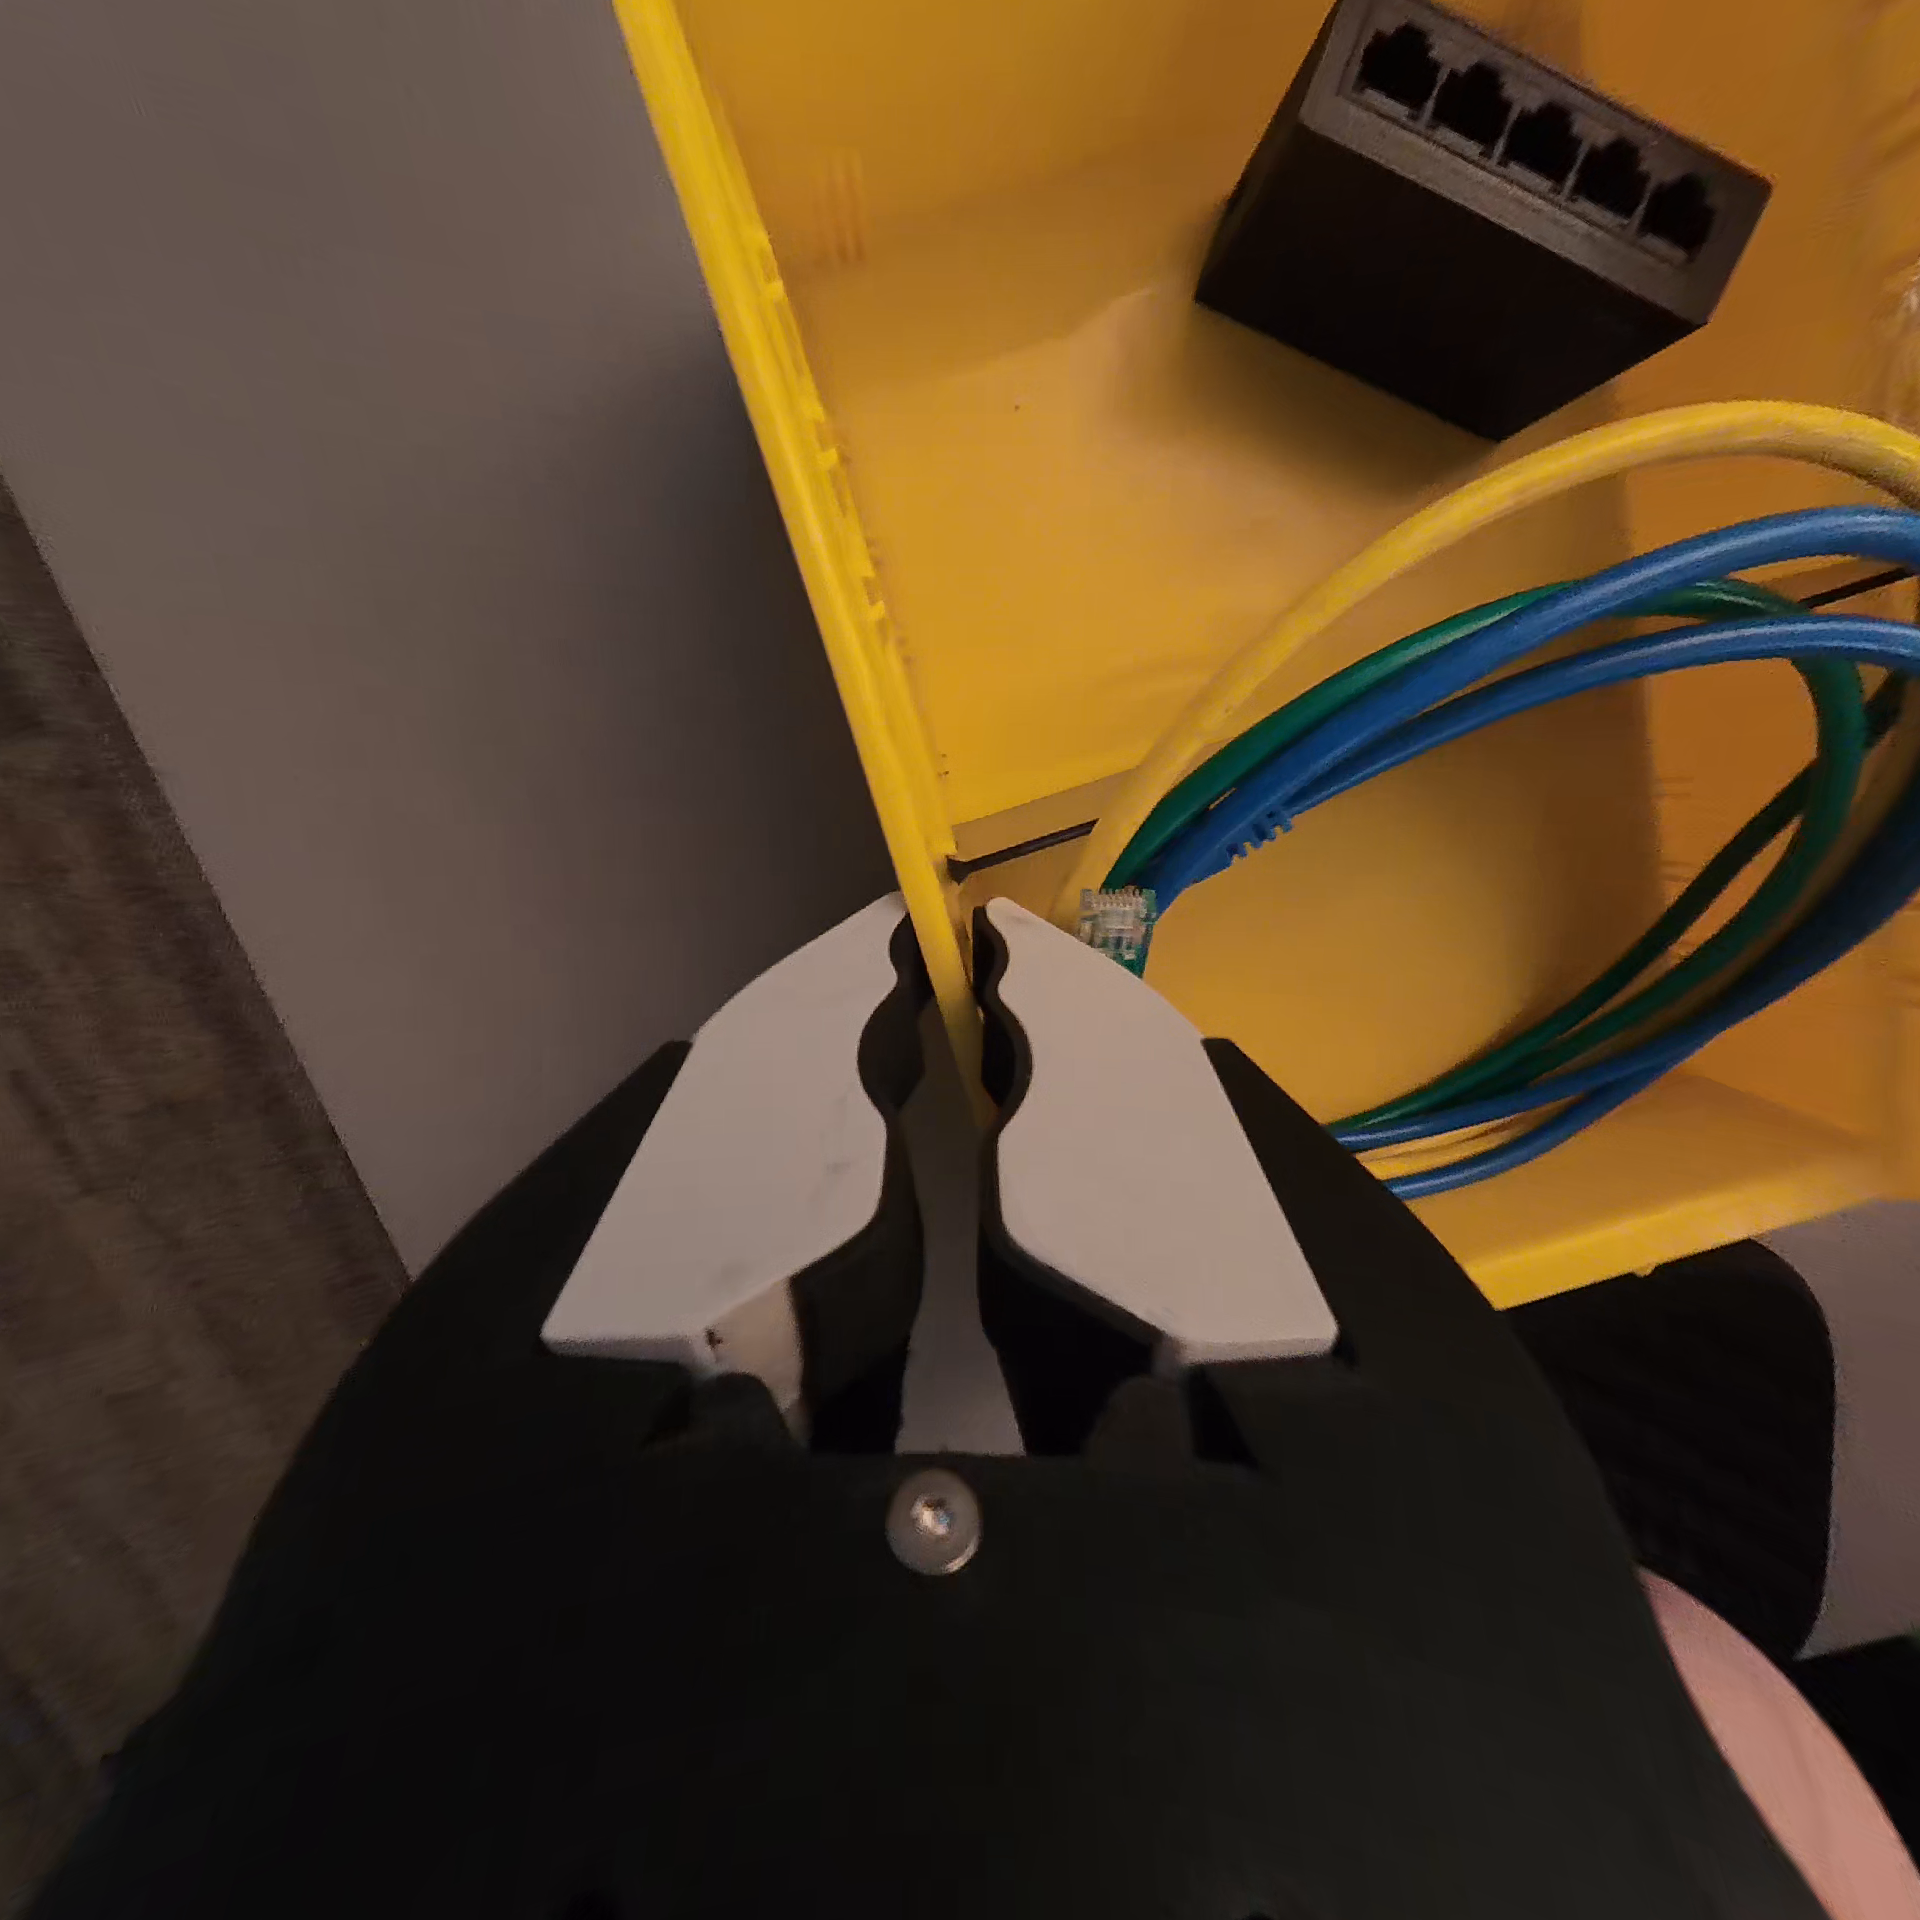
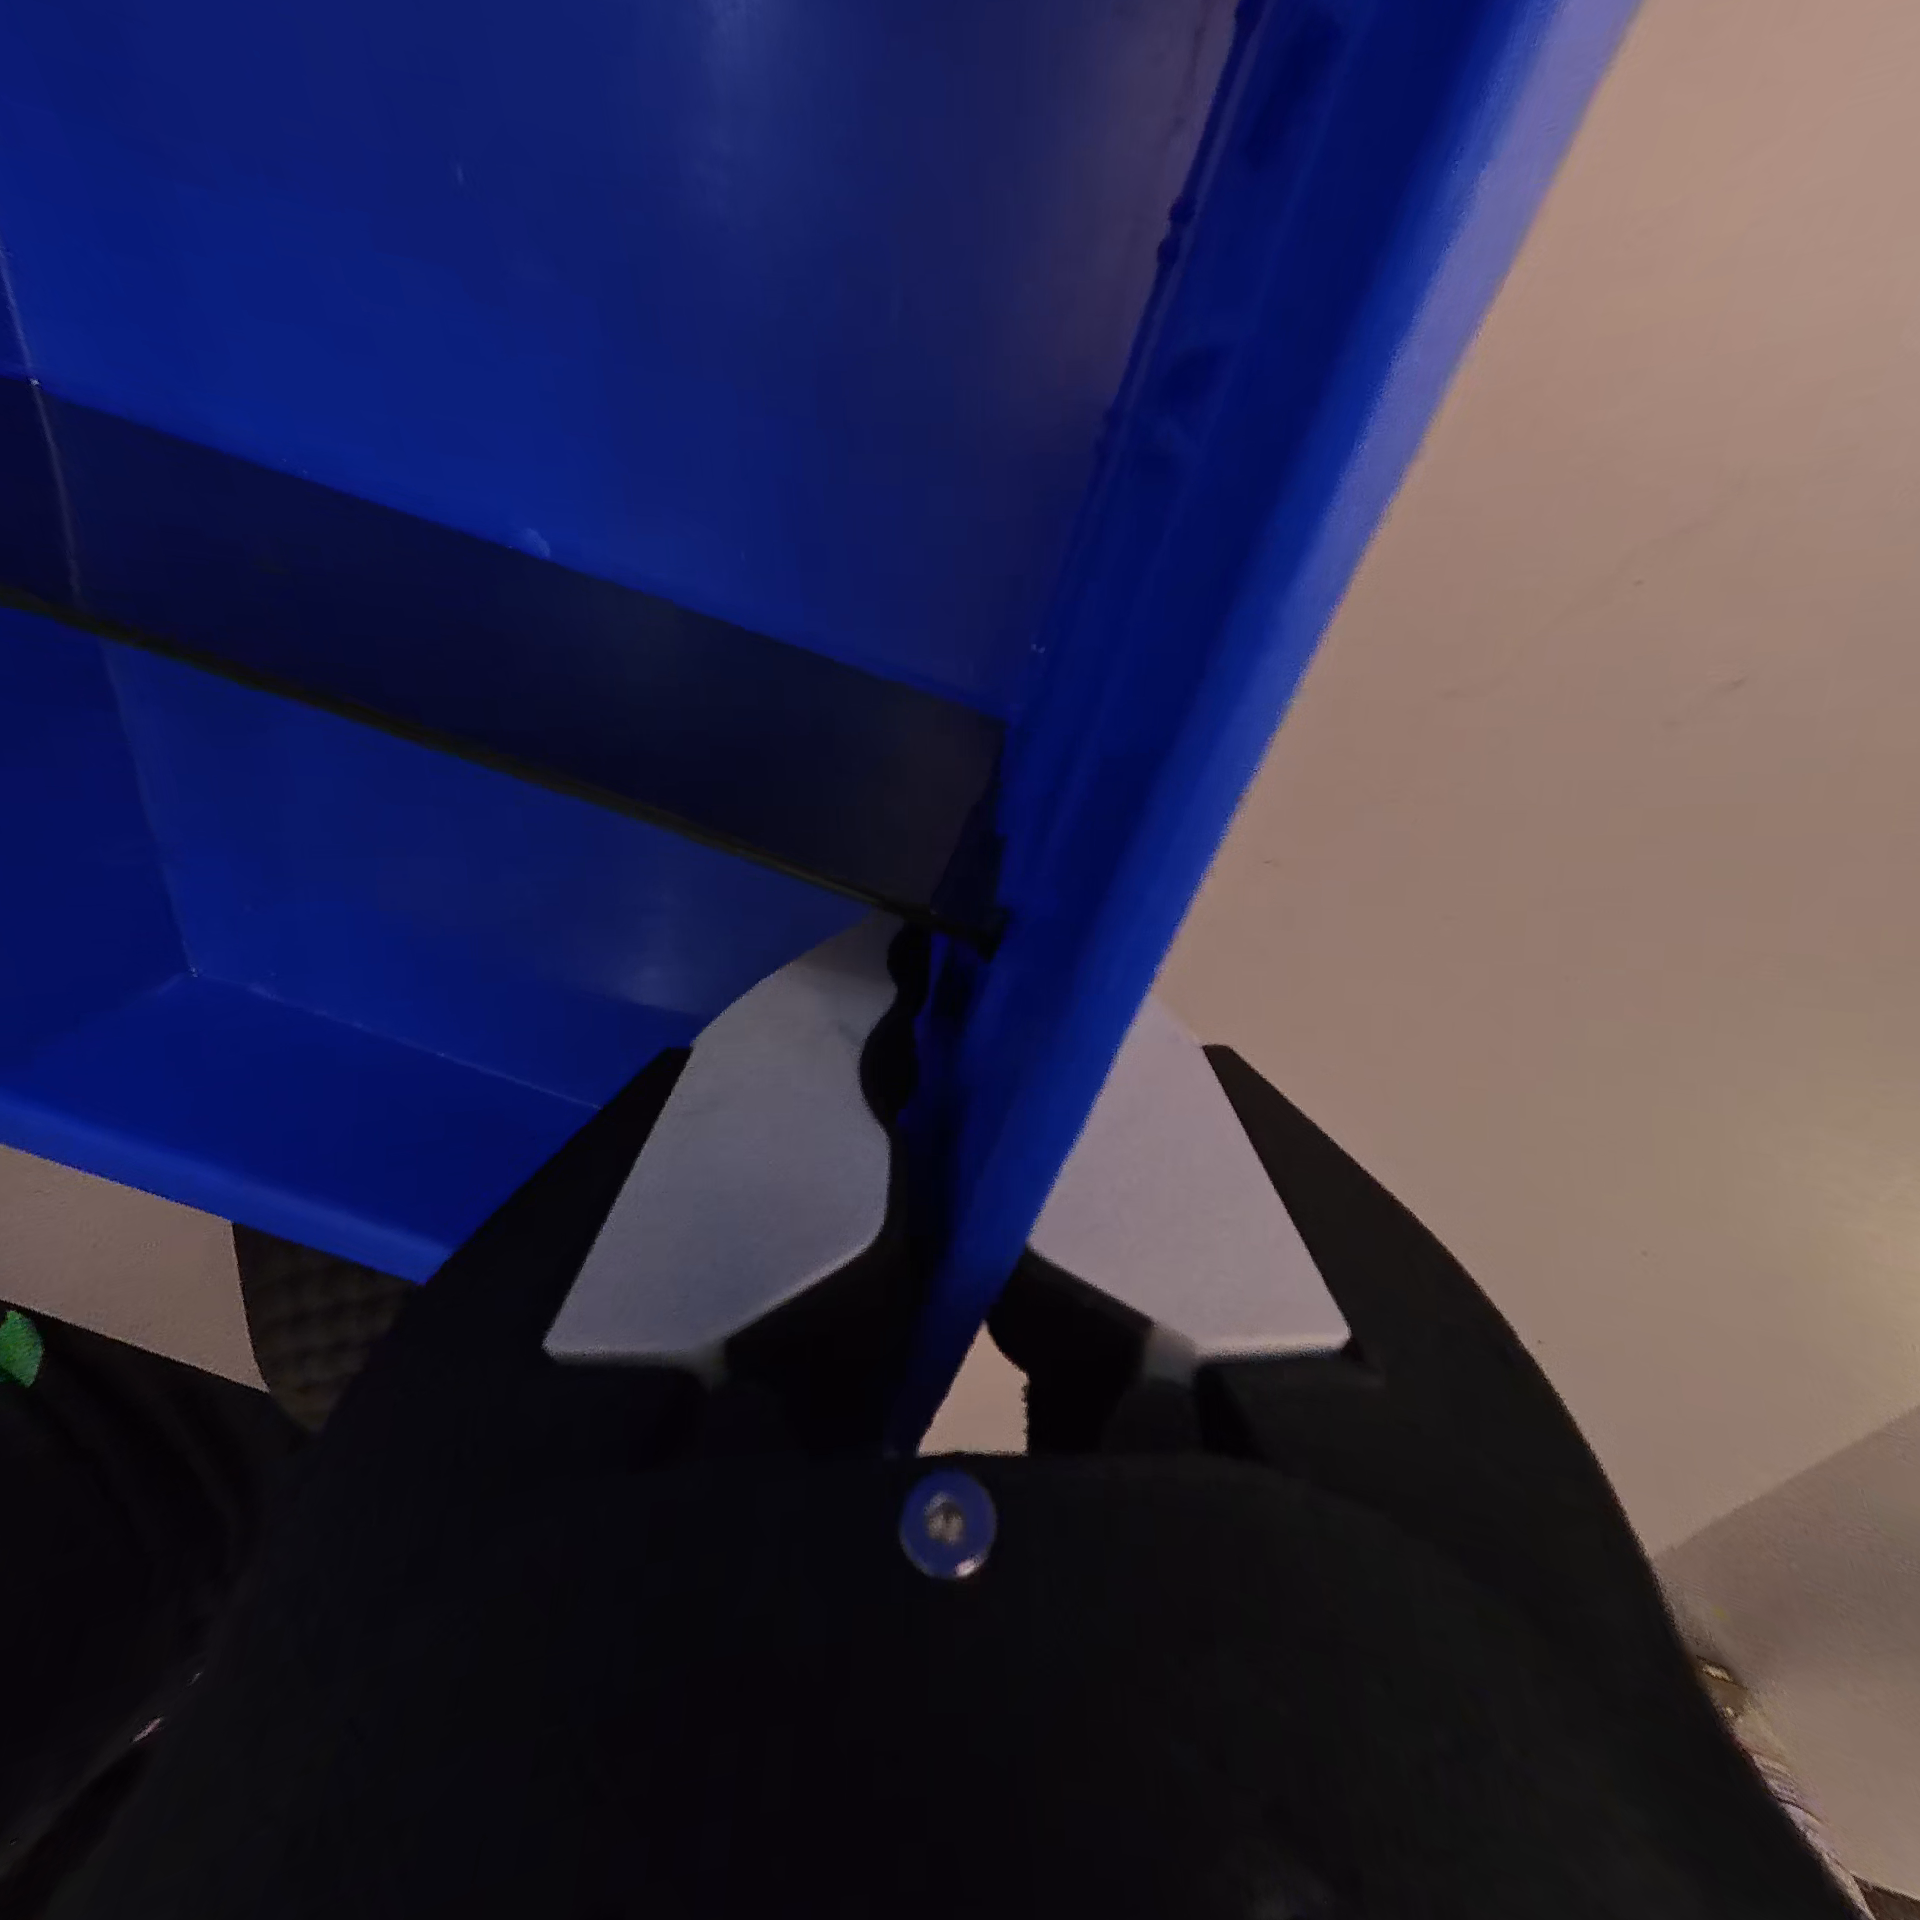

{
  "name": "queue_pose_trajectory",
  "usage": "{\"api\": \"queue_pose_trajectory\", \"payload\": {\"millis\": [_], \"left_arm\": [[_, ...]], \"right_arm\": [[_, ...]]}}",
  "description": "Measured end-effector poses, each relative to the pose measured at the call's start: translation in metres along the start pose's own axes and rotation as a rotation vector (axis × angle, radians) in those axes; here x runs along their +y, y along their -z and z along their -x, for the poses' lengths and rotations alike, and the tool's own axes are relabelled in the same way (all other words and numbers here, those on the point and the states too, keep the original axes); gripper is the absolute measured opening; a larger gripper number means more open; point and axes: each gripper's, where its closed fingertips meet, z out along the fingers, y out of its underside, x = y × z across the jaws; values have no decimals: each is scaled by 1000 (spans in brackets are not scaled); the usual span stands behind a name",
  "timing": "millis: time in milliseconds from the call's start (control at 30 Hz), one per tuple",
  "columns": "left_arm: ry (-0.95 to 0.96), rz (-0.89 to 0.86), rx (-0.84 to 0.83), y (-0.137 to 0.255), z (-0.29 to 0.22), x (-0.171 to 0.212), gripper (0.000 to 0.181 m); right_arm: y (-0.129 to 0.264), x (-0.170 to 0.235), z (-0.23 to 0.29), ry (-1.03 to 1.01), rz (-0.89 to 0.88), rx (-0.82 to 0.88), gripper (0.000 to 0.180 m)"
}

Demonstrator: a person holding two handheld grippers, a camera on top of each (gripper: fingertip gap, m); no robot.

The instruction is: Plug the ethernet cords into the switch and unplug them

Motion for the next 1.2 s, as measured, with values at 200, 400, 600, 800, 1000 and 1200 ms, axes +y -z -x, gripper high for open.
{"api": "queue_pose_trajectory", "payload": {"millis": [200,400,600,800,1000,1200], "left_arm": [[56,4,-18,9,5,7,21],[-19,-247,28,59,-17,-16,29],[-157,-373,32,78,-56,-40,29],[-169,-131,-33,42,-47,-17,50],[-393,-338,2,55,-88,-56,46],[-462,-662,-3,89,-117,-99,63]], "right_arm": [[0,1,3,-67,-57,-42,28],[24,1,3,-56,-234,-43,45],[116,-20,-5,2,-635,259,54],[242,-65,110,294,-1204,343,54],[271,-82,174,402,-1379,410,66],[252,-103,180,458,-1371,407,66]]}}
